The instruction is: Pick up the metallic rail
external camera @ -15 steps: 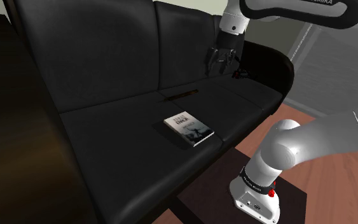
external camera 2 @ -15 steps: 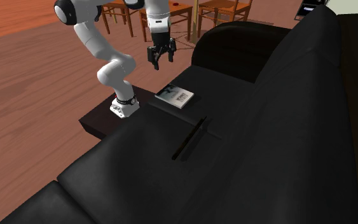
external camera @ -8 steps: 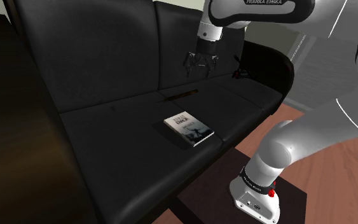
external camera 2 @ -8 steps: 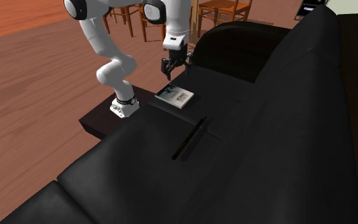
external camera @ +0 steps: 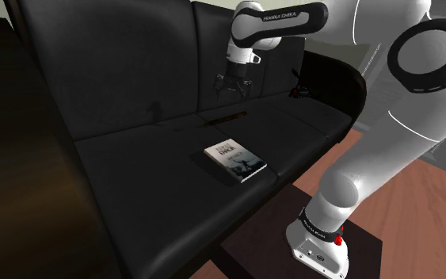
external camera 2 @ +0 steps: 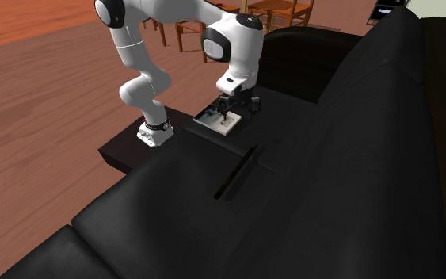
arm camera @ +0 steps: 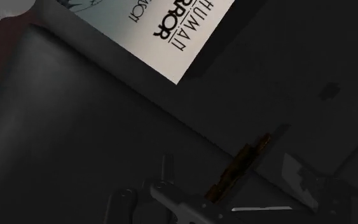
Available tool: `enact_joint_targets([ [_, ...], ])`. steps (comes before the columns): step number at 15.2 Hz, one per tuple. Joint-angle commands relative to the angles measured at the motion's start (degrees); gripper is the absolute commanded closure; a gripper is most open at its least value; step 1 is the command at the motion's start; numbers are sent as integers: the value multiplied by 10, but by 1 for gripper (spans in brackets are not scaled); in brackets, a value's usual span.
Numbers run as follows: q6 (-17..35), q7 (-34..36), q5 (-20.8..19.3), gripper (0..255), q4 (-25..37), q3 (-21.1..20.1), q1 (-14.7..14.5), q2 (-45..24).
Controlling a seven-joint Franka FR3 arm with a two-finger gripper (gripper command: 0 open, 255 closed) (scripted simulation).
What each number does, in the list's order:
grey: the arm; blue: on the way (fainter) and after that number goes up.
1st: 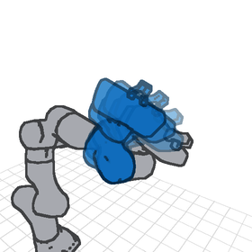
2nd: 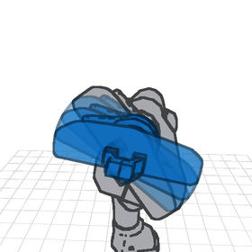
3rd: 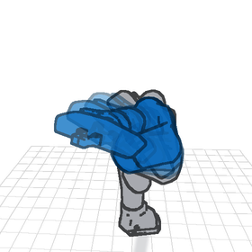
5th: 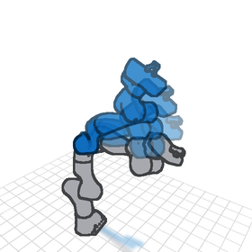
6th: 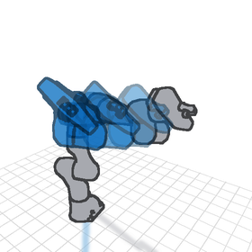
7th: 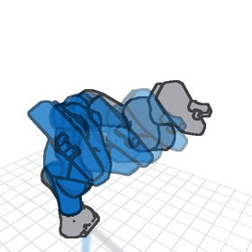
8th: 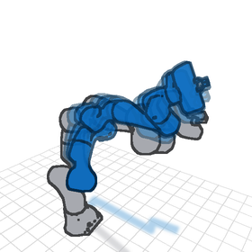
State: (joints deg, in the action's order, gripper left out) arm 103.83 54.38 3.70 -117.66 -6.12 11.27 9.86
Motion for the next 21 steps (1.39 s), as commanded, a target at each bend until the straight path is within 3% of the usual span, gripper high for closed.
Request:
enact_joint_targets([
  [1,9,56,2,0,26,3,11,-44],
  [9,51,247,25,0,99,37,44,-183],
  [19,106,250,28,0,68,39,45,-209],
  [20,107,251,28,255,67,39,44,-208],
  [21,107,251,28,255,67,39,44,-208],
])
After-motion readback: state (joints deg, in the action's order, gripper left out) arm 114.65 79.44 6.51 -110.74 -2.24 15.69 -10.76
